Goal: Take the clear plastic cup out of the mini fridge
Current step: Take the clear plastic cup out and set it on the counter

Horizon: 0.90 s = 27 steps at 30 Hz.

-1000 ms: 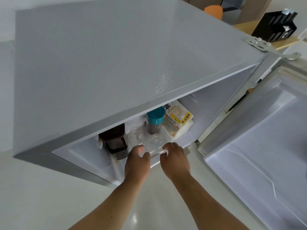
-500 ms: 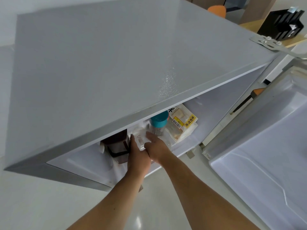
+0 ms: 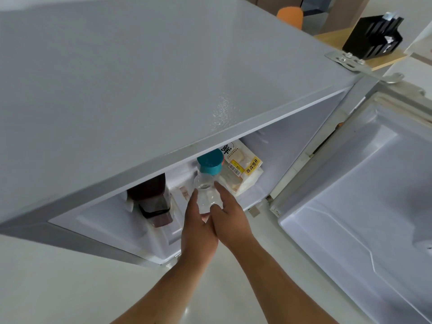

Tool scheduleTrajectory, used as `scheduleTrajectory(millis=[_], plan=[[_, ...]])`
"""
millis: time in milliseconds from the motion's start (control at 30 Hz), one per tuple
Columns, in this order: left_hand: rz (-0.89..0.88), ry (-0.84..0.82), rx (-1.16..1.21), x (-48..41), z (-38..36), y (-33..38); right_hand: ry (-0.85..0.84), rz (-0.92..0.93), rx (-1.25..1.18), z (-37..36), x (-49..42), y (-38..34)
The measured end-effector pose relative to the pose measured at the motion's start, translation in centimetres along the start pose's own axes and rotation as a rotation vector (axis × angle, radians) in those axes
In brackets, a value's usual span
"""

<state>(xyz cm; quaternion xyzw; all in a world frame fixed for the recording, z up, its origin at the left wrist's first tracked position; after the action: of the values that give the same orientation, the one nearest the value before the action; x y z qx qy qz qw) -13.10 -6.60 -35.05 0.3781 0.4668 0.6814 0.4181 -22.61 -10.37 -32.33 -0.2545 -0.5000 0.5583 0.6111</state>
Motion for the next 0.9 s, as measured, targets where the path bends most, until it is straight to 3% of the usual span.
scheduleTrajectory(millis=[200,400,467,567,633,700,767,800,900], plan=[[0.176,-0.078,0.134,-0.2,-1.2,0.2,0.017,-0.063,0.036,1.2,-0.2,1.5],[0.187,-0.118,-0.127,-1.0,-1.2,-0.5,0.016,-0.121,0.015,1.6,-0.6,2.0],[0.173,-0.117,-0.140,-0.8,-0.6,-0.3,0.077,-0.091,0.044,2.0,-0.2,1.6],[0.123,0.026,-0.137,-0.3,1.5,0.7,0.229,0.058,0.113,1.9,0.8,-0.7],[0.160,0.268,0.023,1.5,7.2,1.1,0.162,0.242,0.132,-2.0,2.5,-5.0],[0.236,0.383,0.261,1.4,8.4,1.9,0.105,0.319,0.161,-2.5,1.4,-8.0],[0.368,0.468,0.395,1.1,8.7,2.6,-0.040,0.366,0.369,-3.1,-0.4,-10.9],[0.418,0.486,0.432,0.8,8.6,3.2,-0.112,0.347,0.433,-3.2,-1.3,-11.9],[0.531,0.449,0.520,0.1,7.3,4.0,-0.212,0.191,0.332,-4.1,-3.1,-13.4]])
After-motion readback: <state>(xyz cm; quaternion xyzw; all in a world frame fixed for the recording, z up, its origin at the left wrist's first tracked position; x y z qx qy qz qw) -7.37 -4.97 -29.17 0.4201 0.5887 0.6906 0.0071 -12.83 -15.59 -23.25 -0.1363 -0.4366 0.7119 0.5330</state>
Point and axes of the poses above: each hand's wrist, its own x-axis away from the middle knuckle, its own z-axis out of the back of the hand, y = z × x, the point moved 3 cm from there along -x, towards the middle knuckle, and after that the axes turned 5 degrees about -x, right-handed, at the moved point
